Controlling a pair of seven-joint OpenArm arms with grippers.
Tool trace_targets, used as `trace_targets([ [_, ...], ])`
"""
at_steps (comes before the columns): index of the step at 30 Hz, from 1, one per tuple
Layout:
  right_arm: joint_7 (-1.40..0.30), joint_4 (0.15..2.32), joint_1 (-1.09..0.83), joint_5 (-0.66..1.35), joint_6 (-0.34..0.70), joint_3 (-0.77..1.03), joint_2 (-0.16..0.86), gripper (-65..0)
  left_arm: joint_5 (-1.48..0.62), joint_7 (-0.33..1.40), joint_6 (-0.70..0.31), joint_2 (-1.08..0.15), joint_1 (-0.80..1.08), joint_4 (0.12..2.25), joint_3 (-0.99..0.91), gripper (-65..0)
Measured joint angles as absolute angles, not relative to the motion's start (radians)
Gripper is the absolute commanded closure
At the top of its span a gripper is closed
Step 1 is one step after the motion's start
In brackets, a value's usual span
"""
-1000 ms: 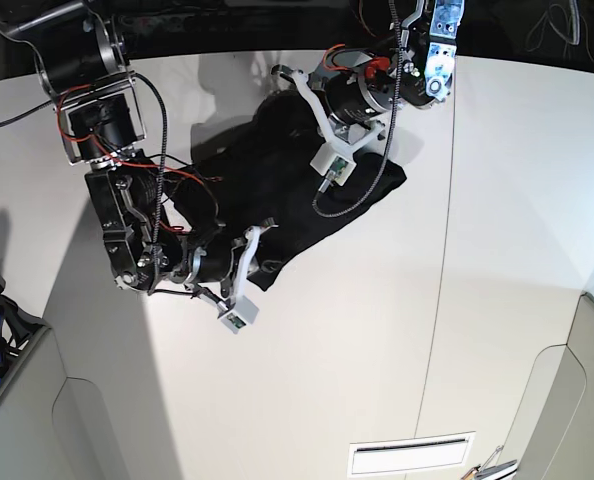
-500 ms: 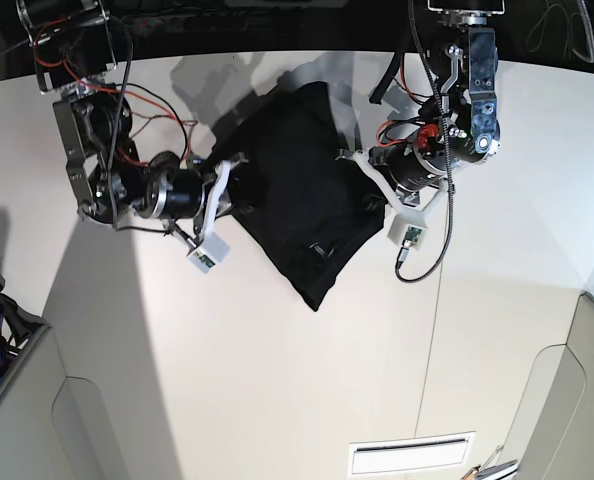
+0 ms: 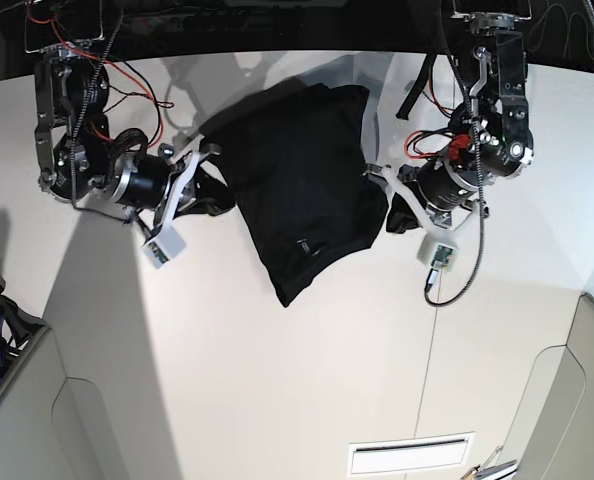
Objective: Fold the T-shirt properly
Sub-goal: 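Grasp the folded bundle edges with both grippers and square it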
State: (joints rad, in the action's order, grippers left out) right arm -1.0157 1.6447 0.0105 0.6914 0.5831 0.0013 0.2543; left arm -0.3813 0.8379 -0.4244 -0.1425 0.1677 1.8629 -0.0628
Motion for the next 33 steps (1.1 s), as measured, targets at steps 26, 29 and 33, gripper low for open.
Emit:
trace_targets([
  [26,-1.004,1.610,-0.164,0.702,0.583,0.056,0.131,0.0,-0.474,0.794,-0.430,-0.079,0.292,1.812,-0.065,0.0],
  [29,-1.005,1.610,-0.169,0.702,0.583,0.057,0.100,0.0,-0.459,0.808,-0.433,-0.080,0.243,1.788,-0.065,0.0],
  [33,-1.007,1.610,-0.169,0.703,0.583,0.057,0.085,0.0,-0.433,0.803,-0.431,-0.081,0.215,1.784,-0.067,0.0],
])
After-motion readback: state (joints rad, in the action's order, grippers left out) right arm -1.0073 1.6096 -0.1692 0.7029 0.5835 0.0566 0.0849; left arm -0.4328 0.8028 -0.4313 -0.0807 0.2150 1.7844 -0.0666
